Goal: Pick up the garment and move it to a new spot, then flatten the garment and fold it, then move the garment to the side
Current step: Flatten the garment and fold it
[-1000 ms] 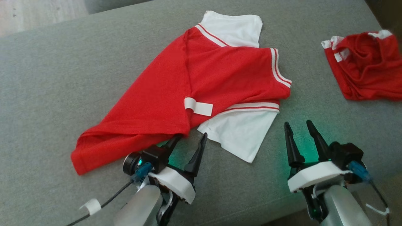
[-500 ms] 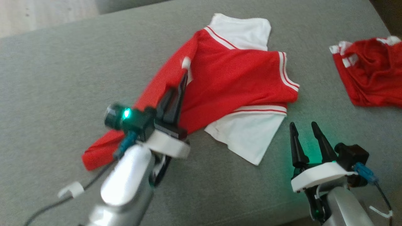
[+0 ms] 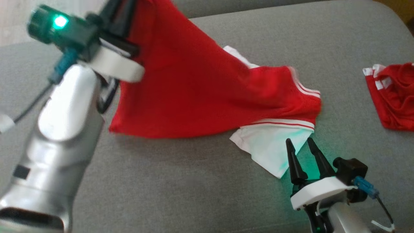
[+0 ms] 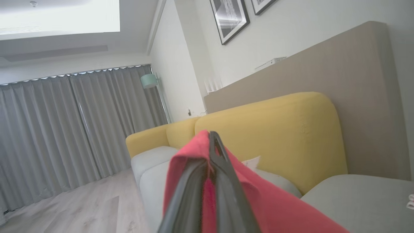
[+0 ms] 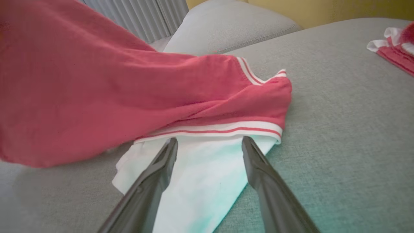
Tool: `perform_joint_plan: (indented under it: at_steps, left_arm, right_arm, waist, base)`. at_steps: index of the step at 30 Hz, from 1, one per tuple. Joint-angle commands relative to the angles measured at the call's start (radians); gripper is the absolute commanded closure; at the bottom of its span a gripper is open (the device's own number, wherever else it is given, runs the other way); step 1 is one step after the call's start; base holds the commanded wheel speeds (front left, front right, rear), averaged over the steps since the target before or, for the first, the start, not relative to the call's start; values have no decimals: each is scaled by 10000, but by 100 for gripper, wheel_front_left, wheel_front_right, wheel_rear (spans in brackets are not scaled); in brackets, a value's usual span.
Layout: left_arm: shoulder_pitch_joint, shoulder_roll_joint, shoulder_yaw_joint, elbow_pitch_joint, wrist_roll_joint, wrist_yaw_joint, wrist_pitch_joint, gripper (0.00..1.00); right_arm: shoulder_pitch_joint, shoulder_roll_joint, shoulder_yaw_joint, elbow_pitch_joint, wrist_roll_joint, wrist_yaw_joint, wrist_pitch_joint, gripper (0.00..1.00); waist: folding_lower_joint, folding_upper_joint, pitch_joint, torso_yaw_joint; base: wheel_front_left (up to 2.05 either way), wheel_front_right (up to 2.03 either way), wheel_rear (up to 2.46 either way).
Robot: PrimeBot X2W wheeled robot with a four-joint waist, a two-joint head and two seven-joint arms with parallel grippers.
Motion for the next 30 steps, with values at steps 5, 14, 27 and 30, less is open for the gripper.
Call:
perform_joint_plan:
  at_steps: [5, 14, 27, 30]
  left_arm:
    - [-1102, 581, 589, 1029, -41, -42, 349, 100]
    - [-2119, 1235, 815, 3214, 287, 446, -14, 100]
    - [-2159, 1253, 1205, 5538, -63, 812, -279, 0]
    - [-1654, 903, 1340, 5794, -346, 919, -303, 0]
  right_arm:
    - [-337, -16, 393, -225, 85, -9, -57, 0]
    - [-819, -16, 692, -454, 196, -9, -57, 0]
    - [-1067, -16, 702, -627, 448, -9, -57, 0]
    - [-1021, -16, 601, -670, 390, -9, -57, 0]
  waist:
    - [0, 0, 348, -431]
    - [0, 0, 1330, -1443]
    - [0, 0, 1854, -1791]
    - [0, 0, 1647, -1514]
  base:
    - [0, 0, 0]
    - [0, 0, 0]
    - [0, 0, 0]
    - [0, 0, 0]
